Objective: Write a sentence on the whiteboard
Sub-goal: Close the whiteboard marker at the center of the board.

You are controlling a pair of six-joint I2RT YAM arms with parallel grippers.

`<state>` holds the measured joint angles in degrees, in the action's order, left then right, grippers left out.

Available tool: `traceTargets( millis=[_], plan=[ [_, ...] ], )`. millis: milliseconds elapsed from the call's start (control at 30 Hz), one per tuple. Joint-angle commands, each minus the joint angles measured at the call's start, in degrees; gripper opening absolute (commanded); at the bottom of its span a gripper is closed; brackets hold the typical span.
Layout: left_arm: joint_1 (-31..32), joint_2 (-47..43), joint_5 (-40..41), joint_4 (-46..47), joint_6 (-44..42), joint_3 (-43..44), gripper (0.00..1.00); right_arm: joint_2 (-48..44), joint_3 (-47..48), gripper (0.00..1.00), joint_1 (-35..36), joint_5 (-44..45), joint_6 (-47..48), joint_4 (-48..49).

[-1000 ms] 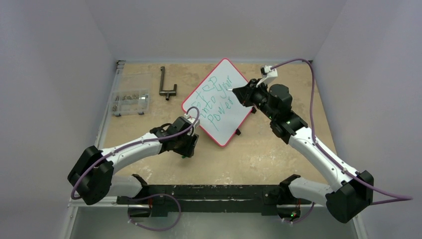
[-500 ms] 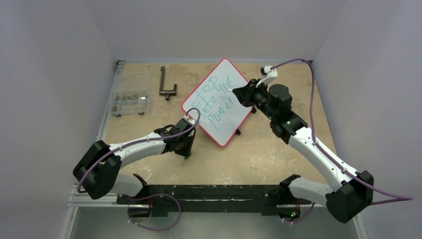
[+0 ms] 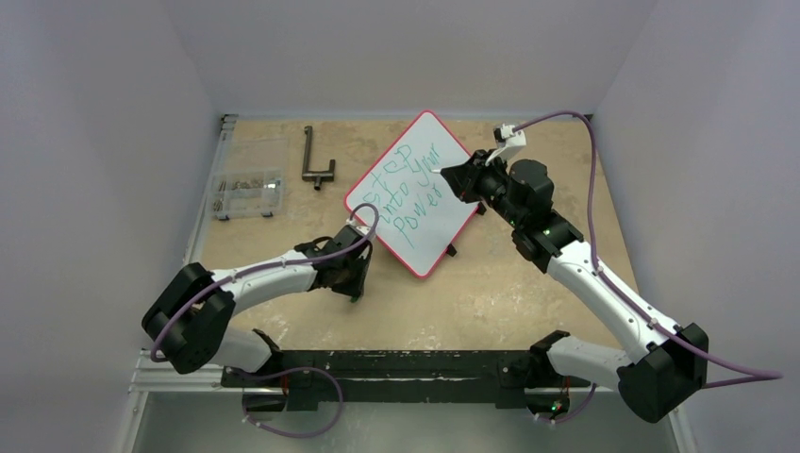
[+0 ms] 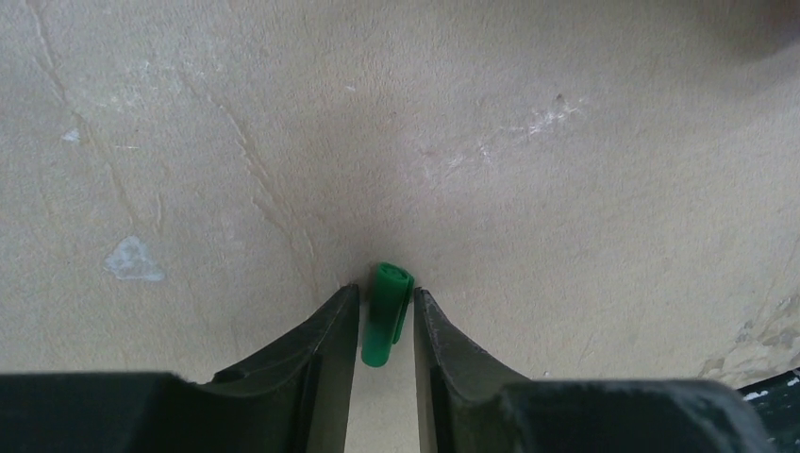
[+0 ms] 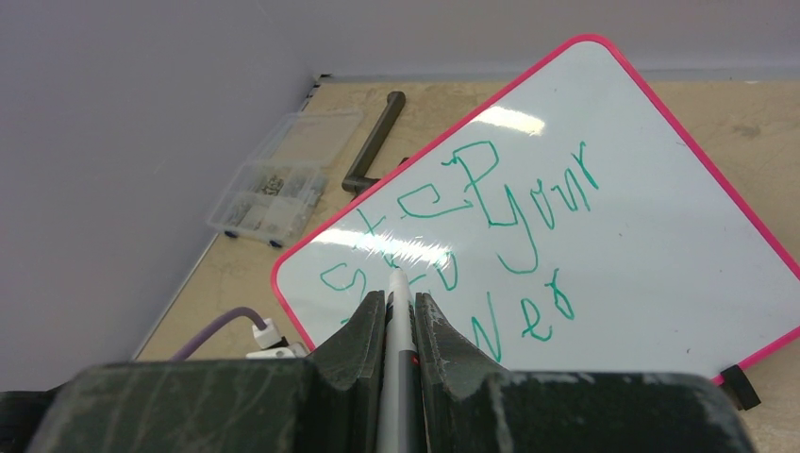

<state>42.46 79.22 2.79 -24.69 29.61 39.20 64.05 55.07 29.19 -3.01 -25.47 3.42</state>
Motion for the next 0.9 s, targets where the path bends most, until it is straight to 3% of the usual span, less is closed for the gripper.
traceTargets(
  millis=[0, 167, 367, 600, 800, 867],
  plan=[
    [0.3, 2.3, -0.6, 3.8, 1.7, 0.3, 0.23, -0.6, 2.5, 0.00, 0.0, -0.8, 0.9, 0.8],
    [0.3, 5.5, -1.6, 3.9, 1.9, 1.1, 0.00, -0.6, 2.7, 0.00, 0.0, -0.4, 1.0, 0.6],
    [0.3, 3.2, -2.5, 1.7, 2.6, 1.4, 0.00, -0.8, 2.9, 0.00, -0.1, -0.5, 1.0, 0.3],
    [0.3, -6.9, -5.1, -3.7, 3.7, 1.8, 0.00, -1.5, 2.9, 0.00, 0.0, -0.4, 1.1, -0.1],
    [0.3, -15.2, -7.5, -2.1, 5.4, 1.4, 0.00, -1.6, 2.6, 0.00, 0.0, -3.3, 0.6, 1.6],
    [0.2, -17.8, -5.4, -4.3, 8.4, 3.2, 0.00, -1.9, 2.4, 0.00, -0.1, -4.8, 0.6, 2.7]
  ],
)
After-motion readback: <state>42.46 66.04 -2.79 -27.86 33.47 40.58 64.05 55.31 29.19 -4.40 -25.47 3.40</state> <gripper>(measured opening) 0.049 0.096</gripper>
